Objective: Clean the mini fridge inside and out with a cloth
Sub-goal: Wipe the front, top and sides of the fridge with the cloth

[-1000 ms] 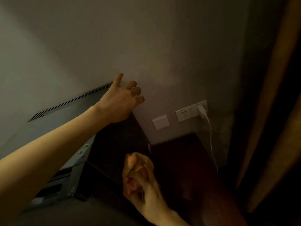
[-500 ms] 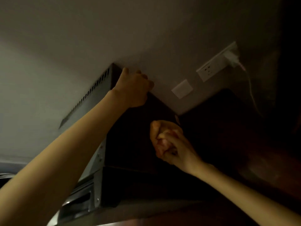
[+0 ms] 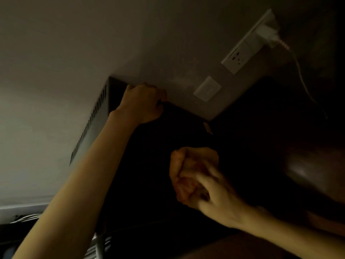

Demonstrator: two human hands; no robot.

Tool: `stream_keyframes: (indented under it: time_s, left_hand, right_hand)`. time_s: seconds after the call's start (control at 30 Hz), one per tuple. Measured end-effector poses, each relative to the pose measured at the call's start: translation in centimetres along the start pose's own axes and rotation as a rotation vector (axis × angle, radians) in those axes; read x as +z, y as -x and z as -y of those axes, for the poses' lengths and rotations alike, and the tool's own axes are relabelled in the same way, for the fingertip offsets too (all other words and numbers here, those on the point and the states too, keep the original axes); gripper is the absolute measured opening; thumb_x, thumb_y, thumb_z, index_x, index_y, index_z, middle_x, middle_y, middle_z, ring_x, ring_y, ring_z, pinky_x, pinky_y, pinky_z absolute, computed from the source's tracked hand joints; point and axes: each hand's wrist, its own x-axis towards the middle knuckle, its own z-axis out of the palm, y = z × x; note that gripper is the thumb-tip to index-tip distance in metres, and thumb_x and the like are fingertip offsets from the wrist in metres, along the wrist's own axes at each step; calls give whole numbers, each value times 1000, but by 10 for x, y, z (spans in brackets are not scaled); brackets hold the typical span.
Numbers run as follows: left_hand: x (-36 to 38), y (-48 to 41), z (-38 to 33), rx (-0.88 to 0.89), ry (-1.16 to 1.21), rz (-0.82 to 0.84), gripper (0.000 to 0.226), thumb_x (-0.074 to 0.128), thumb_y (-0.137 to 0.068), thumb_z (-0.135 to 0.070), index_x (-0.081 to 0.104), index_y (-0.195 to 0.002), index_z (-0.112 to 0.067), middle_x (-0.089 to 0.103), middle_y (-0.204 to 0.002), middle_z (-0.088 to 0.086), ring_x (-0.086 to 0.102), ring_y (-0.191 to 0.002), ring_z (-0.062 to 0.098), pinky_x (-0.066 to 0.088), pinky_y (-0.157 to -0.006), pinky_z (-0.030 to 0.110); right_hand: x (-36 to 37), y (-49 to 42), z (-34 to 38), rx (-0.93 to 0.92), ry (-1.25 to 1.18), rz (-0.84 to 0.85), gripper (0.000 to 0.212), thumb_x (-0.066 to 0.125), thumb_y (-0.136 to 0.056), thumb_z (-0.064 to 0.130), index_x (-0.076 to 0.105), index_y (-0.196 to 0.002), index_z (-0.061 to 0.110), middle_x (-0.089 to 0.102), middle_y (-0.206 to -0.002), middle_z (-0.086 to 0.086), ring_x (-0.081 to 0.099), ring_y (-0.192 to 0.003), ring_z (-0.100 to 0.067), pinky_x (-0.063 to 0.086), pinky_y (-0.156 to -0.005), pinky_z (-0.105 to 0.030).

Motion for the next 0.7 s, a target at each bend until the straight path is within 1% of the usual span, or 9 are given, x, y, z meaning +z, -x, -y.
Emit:
stream_keyframes:
  time_s: [0.1,0.17,0.2,0.27,0.3,0.37,0.5,0.6,0.7]
  left_hand:
    - [0,-1,-1,10,3,-18,34,57,-86,-31,60,-120,-31,57,-129,0,43,-128,26,30,-103,43]
    - [0,0,-2,16,-19,-33,34,56,-86,-31,60,-120,-30,58,-127,0,43,-128,25,30,-102,44]
    - [0,1,-3,16,-34,-44,34,56,-86,-32,60,-119,-30,58,-126,0,43,-127,25,30,-101,44]
    - [-1,1,-3,21,-79,-80,32,55,-86,-32,59,-118,-29,59,-121,1,45,-123,26,31,-98,44]
    - [-1,0,-4,22,-99,-93,32,55,-86,-32,59,-117,-28,59,-119,1,46,-121,27,32,-97,44]
    - [-1,0,-4,12,-108,-100,31,55,-86,-32,59,-116,-28,59,-116,2,46,-120,27,31,-96,45]
    - [1,-2,-4,-36,-31,-76,33,57,-85,-31,60,-117,-31,59,-121,2,43,-125,27,30,-99,44]
    - [1,-2,-4,-67,34,-57,34,57,-84,-29,61,-117,-33,58,-127,-1,41,-129,25,28,-103,42]
    - [3,-4,-4,-60,44,-51,34,56,-84,-30,60,-118,-35,58,-127,-3,42,-128,25,28,-103,42]
  right_hand:
    - [4,21,22,-61,96,-91,55,45,-70,46,29,-122,53,29,-140,9,35,-130,-17,29,-106,-24]
    - [8,27,36,-93,145,-130,54,43,-70,50,28,-121,57,22,-145,11,36,-128,-18,34,-104,-29]
    - [11,27,43,-97,170,-121,52,40,-70,53,26,-118,66,13,-150,14,35,-132,-20,34,-106,-32]
    - [11,23,53,-73,157,-36,48,35,-70,57,21,-113,76,-10,-149,27,20,-142,-18,19,-113,-31]
    - [9,19,56,-39,102,29,49,32,-70,58,20,-114,75,-12,-145,32,13,-144,-16,11,-114,-26]
    - [6,10,54,-24,-4,79,54,32,-69,55,21,-120,68,-1,-147,27,11,-142,-13,13,-117,-27]
    - [10,-26,27,-26,-62,-90,55,51,-73,46,48,-128,49,35,-143,2,31,-135,-19,32,-111,-38]
    - [10,-71,-19,26,-58,-139,54,48,-69,47,64,-118,31,56,-126,-6,50,-120,-25,43,-101,-40]
    - [-2,-114,-62,6,-50,-152,34,55,-74,29,68,-105,21,65,-110,-5,59,-106,-24,46,-96,-43]
